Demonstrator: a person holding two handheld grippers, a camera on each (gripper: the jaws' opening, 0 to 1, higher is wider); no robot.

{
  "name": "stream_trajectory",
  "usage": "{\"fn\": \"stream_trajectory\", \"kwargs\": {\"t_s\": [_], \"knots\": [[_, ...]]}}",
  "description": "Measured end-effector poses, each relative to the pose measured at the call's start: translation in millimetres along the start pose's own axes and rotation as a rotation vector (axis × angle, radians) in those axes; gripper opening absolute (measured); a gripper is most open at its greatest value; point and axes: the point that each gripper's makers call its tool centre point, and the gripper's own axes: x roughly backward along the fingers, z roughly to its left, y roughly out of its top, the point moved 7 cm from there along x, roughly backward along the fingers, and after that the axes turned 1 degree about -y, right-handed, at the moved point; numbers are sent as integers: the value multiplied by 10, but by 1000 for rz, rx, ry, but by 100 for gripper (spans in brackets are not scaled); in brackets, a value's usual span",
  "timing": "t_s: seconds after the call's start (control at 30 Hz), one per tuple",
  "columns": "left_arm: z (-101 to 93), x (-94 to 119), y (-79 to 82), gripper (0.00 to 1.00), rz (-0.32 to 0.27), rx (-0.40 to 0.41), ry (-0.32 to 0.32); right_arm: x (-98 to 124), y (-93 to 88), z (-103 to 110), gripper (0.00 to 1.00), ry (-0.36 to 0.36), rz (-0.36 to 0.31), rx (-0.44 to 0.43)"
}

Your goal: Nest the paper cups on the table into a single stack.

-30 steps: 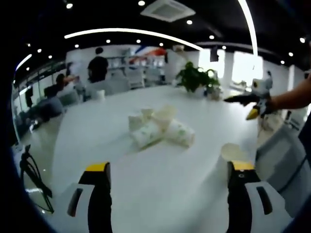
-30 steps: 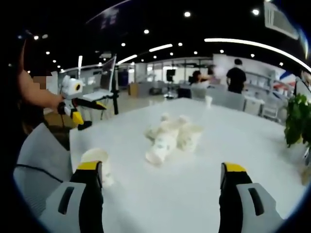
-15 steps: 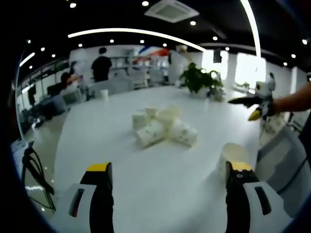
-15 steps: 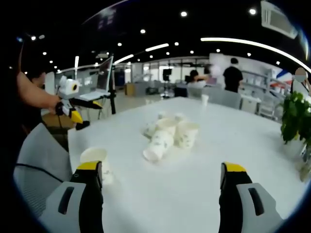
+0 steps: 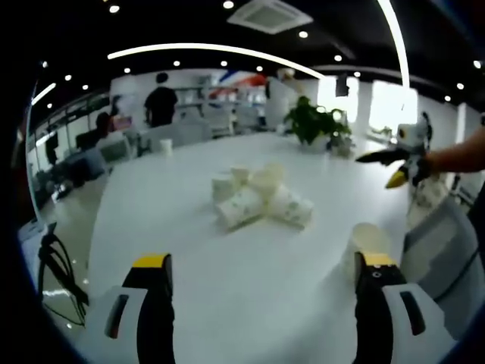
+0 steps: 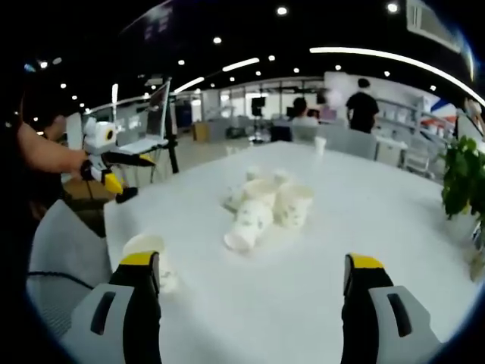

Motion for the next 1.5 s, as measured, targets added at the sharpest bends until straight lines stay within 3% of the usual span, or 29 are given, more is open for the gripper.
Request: {"fn": "stream_trajectory", "kwargs": {"t_s": [0.13,0.37,0.9,1.5], "knots": [[17,7,-9,98,2,6,3,-85,54,4,100,13,9,15],[13,23,-50,98,9,21,4,-252,-5,-32,100,30,71,-25],[5,27,-135,98,33,33,-19,-533,204,-138,100,41,102,-34],[17,41,-210,98,35,52,-14,-911,334,-99,98,81,199,-58]]}}
